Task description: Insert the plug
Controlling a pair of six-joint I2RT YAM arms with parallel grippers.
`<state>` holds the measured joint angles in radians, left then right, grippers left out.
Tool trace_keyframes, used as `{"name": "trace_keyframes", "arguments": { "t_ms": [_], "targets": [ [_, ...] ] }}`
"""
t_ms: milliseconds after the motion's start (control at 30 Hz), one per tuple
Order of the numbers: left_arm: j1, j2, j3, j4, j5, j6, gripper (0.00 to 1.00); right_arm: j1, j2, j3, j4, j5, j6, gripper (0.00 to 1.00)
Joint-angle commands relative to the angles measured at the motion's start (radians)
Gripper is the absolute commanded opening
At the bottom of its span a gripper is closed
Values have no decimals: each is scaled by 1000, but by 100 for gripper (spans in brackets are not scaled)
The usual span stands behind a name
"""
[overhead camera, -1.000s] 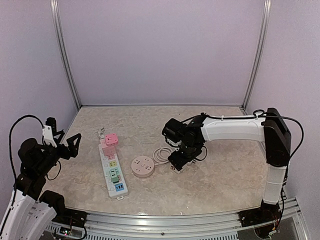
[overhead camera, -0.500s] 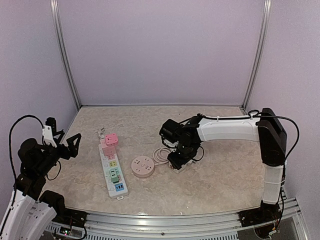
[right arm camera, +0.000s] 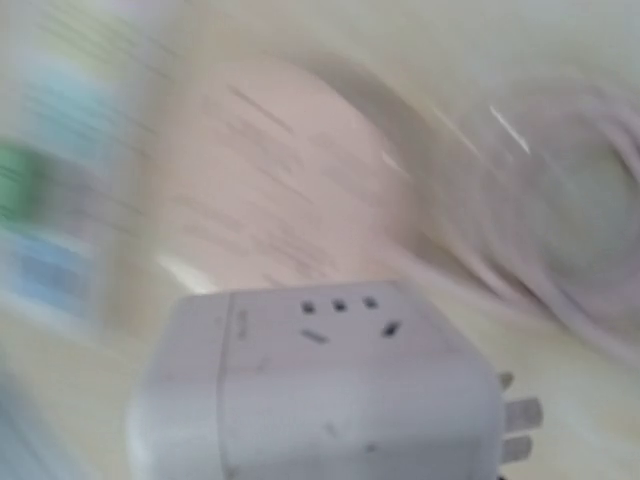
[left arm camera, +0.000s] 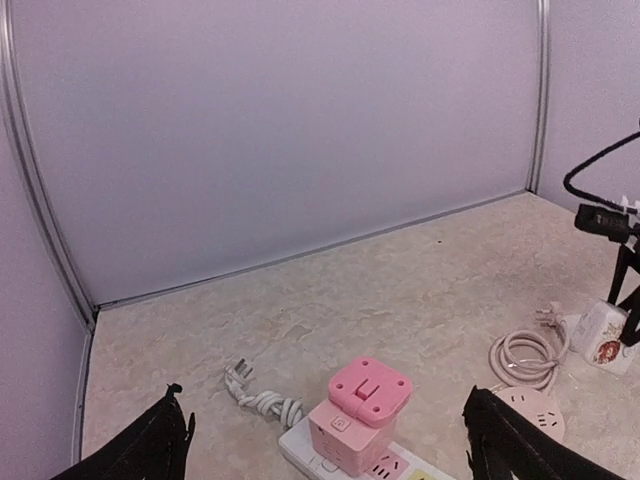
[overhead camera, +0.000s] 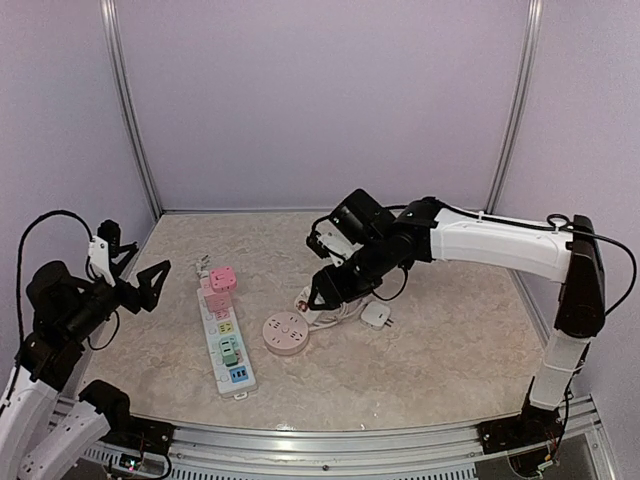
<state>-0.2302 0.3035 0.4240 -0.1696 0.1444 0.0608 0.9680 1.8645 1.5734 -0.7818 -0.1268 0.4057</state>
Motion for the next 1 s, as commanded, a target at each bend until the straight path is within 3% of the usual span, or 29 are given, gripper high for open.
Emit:
{"name": "trace_keyframes", "arguments": {
  "t_ms": [0,133,267,533,667,833,967],
  "targets": [
    [-150,106,140,-73,51,243,93,8,-145,-6,357,-277,183,0],
    [-358,265,303,-208,41,477,97,12,-127,8,527,-377,296,0],
    [-492,412,426,-241,-5,563,99,21,-113,-8,687,-461,387,0],
    [-620,541,465,-242,-39,547,99,59,-102,-8,729,-468,395,0],
    [-640,567,466,-159,-78,551,99,66,-95,-6,726,-469,397,0],
    [-648,582,479,-111,-101,553,83,69,-93,-3,720,-464,386,0],
    [-653,582,477,-109,-87,552,77,69,-90,-6,719,-457,383,0]
  ]
}}
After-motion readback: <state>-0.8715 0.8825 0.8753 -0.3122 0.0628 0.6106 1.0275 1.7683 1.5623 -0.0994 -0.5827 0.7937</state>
